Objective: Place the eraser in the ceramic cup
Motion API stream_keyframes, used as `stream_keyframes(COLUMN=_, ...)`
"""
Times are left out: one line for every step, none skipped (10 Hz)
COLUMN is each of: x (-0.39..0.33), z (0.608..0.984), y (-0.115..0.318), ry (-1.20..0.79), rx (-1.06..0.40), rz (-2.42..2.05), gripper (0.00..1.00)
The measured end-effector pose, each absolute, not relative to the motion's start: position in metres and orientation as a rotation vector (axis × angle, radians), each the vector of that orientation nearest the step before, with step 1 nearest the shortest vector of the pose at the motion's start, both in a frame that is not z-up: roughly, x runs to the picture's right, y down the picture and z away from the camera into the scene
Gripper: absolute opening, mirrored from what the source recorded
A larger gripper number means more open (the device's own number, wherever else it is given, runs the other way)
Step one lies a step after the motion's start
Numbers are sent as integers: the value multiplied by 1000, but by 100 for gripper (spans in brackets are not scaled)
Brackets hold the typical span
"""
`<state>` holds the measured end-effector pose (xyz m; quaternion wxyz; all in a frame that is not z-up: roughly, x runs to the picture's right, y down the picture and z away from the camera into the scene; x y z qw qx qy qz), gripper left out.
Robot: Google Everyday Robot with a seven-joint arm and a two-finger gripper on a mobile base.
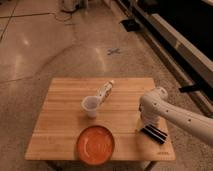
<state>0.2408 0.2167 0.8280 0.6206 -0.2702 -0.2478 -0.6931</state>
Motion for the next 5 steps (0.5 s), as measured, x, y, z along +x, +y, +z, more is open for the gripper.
stream_keyframes(x=239, z=826, y=214, ry=-569, rx=-614, rz=-1585, gripper=8)
stream_keyframes(x=236, z=823, y=211, ry=-569, rx=-603, rz=-1578, gripper=2)
stream_keyframes(x=231, z=819, y=206, ry=-573, rx=-586, rz=-1563, gripper=0)
stream_keyframes(x=222, z=812, y=197, ry=-585, rx=-554, rz=-1540, gripper=0)
stream_keyframes(x=212, z=804, y=188, ry=-599, rx=-526, rz=-1526, gripper=0)
